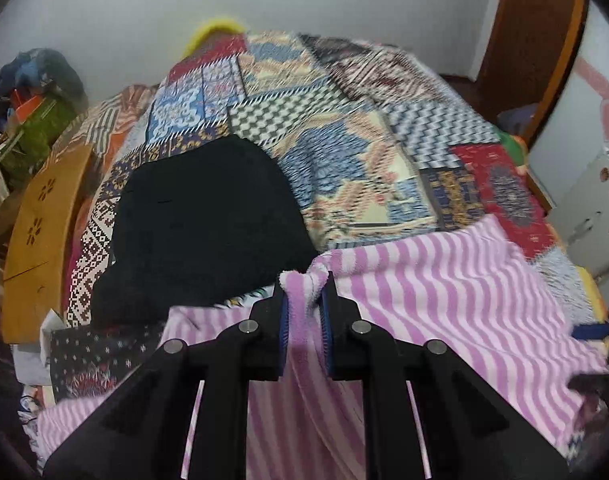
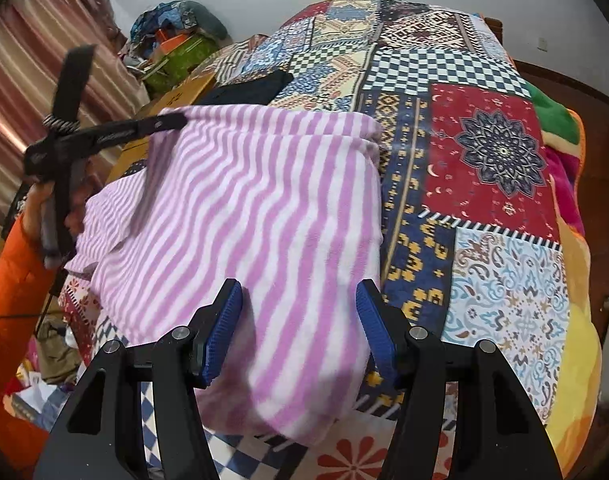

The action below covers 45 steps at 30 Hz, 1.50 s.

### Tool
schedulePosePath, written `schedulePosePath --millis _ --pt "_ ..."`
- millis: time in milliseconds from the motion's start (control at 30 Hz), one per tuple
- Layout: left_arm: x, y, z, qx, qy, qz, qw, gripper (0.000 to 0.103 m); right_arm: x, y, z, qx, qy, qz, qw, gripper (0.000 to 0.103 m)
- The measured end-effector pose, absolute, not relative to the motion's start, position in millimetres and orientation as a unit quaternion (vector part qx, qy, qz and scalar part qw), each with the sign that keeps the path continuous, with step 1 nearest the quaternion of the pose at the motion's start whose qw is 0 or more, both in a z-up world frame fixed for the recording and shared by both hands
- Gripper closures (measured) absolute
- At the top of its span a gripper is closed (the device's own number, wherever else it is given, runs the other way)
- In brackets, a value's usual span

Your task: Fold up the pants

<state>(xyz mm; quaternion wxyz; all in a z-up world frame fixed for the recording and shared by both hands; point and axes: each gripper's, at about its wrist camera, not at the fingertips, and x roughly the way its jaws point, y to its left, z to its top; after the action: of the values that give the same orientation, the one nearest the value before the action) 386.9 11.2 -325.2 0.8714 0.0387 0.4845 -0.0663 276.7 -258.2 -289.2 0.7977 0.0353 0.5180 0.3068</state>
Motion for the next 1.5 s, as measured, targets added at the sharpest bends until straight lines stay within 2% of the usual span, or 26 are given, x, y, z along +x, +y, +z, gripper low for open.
schedulePosePath --millis 133,233,300,367,400,600,800,1167,1300,1400,1500 --pt "401 12 -358 0.035 0.522 -0.065 0.850 0.089 273 -251 -290 0.030 0.519 0.311 0.796 0.047" --pt "394 10 -368 0.059 0.536 -0.055 0.840 0.079 271 -250 -286 0.027 0.518 0.308 0.798 0.047" --pt "384 11 -362 0.066 0.534 -0.049 0.841 0.061 269 -251 -284 0.024 0.516 0.306 0.799 0.047" --pt "368 17 -349 0.066 0.523 -0.051 0.849 0.048 267 -250 -281 0.019 0.514 0.304 0.802 0.047" --pt "360 18 -344 0.068 0.516 -0.049 0.852 0.046 266 -250 -279 0.017 0.513 0.303 0.803 0.047" --pt "303 34 -319 0.025 0.501 -0.069 0.862 0.045 259 -238 -261 -0.007 0.495 0.317 0.809 0.047" --pt "247 53 -332 -0.020 0.510 -0.068 0.857 0.045 244 -181 -241 -0.093 0.460 0.380 0.797 0.047" --pt "171 94 -364 -0.078 0.523 -0.025 0.849 0.044 242 -89 -280 -0.197 0.483 0.453 0.723 0.048" --pt "161 102 -374 -0.097 0.525 -0.021 0.845 0.044 246 -76 -294 -0.216 0.484 0.445 0.722 0.066" --pt "156 105 -376 -0.107 0.519 -0.020 0.848 0.044 251 -74 -292 -0.193 0.488 0.444 0.726 0.092" --pt "152 105 -374 -0.106 0.516 -0.019 0.850 0.044 252 -71 -285 -0.169 0.488 0.444 0.732 0.095"
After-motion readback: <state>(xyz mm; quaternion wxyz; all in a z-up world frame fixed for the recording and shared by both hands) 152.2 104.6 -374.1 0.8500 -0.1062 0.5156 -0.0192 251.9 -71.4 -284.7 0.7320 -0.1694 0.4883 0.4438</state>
